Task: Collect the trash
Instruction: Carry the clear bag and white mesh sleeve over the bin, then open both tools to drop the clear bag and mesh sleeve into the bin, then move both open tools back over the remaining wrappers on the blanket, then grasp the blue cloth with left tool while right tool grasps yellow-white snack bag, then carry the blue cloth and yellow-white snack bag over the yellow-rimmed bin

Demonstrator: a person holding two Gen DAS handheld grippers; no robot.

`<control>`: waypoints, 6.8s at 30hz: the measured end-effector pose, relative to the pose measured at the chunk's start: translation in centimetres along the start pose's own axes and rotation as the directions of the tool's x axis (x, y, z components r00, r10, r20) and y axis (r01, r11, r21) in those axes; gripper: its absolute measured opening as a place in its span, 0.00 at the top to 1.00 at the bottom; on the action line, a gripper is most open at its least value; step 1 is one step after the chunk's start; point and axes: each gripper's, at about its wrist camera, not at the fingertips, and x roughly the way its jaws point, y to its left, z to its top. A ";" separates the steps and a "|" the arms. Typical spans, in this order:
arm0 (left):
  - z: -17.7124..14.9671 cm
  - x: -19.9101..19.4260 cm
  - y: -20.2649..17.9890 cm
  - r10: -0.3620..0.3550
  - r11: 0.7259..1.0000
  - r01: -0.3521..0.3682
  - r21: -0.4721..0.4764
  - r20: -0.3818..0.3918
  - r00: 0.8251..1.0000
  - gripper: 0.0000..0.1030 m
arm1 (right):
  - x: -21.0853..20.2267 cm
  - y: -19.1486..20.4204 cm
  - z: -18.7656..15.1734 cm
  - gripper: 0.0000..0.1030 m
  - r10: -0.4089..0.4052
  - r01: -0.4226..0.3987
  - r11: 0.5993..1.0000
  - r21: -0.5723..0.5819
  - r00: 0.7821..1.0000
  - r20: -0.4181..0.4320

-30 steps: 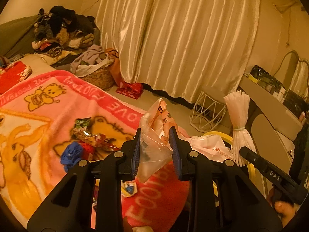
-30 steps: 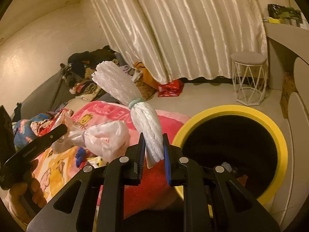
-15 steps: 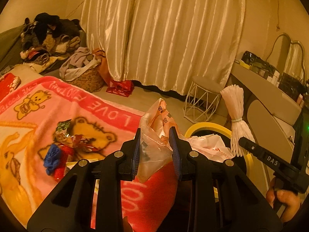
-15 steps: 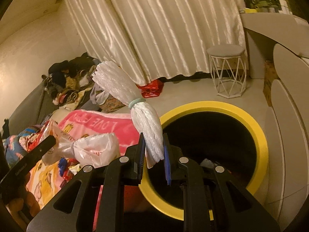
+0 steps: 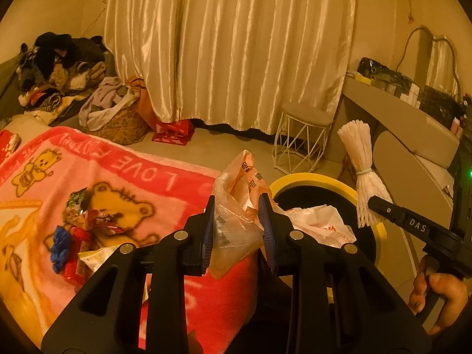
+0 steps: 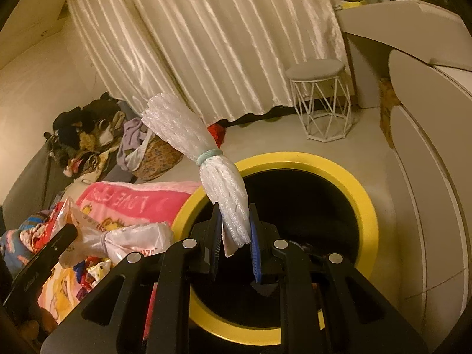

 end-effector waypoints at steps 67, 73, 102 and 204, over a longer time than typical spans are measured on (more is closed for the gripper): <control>-1.6 1.0 1.0 0.023 0.997 -0.022 -0.068 0.002 1.000 0.10 | 1.6 0.8 -1.2 0.30 -0.102 0.104 0.986 -0.127 0.994 0.027; -1.7 -0.3 2.2 0.051 0.996 -0.049 -0.079 0.022 0.998 0.10 | 1.6 2.7 -1.8 0.30 -0.083 0.085 0.982 -0.168 0.996 0.018; -2.8 -4.1 9.7 0.190 0.964 -0.176 -0.201 0.055 0.980 0.10 | 0.6 10.4 -4.4 0.18 0.044 -0.040 0.952 -0.303 0.999 0.004; -6.0 -4.8 21.9 0.131 0.914 -0.154 -0.375 -0.088 0.988 0.88 | 8.5 24.6 -12.5 0.75 0.234 -0.381 0.799 -0.465 0.909 -0.344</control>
